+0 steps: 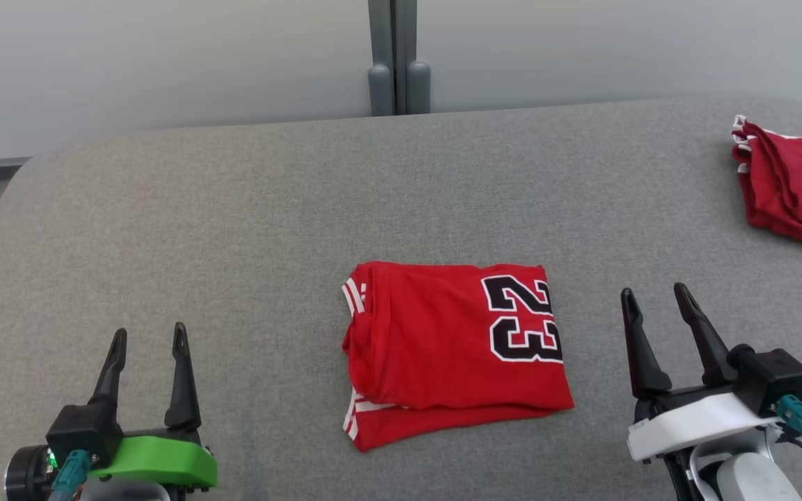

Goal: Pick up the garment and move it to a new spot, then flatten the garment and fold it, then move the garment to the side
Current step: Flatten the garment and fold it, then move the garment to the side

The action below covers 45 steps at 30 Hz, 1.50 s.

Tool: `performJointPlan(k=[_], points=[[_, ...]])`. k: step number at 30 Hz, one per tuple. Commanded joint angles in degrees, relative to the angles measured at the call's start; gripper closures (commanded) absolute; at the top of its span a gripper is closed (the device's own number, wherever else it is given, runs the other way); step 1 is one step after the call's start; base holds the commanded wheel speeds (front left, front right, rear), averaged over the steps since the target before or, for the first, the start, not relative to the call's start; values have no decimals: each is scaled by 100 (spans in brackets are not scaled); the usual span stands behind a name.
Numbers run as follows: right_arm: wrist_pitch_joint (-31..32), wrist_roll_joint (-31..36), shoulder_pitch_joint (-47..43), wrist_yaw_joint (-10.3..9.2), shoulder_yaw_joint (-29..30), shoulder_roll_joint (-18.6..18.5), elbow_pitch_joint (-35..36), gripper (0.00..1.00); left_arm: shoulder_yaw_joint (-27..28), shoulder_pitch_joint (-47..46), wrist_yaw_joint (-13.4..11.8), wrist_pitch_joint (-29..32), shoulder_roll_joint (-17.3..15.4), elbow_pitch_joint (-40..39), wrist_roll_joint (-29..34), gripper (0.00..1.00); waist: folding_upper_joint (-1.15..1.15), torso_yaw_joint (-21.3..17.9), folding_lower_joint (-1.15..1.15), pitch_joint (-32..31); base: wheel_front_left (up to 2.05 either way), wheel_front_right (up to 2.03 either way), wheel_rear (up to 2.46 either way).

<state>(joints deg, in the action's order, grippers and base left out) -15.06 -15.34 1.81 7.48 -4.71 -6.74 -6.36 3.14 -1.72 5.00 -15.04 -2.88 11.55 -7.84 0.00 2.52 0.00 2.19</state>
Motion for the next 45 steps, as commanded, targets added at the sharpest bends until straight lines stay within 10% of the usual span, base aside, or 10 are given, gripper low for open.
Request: performJointPlan(k=[1,45], points=[[-12,58,-91,2,5,17,28,0,25,108,13,-17,-25,-1,23,0,0,-27,0,-62,0,0,0],[-13,427,-274,2,92,138,-268,0,-116,348,-87,89,-201,64,-121,0,0,48,0,-264,0,0,0]])
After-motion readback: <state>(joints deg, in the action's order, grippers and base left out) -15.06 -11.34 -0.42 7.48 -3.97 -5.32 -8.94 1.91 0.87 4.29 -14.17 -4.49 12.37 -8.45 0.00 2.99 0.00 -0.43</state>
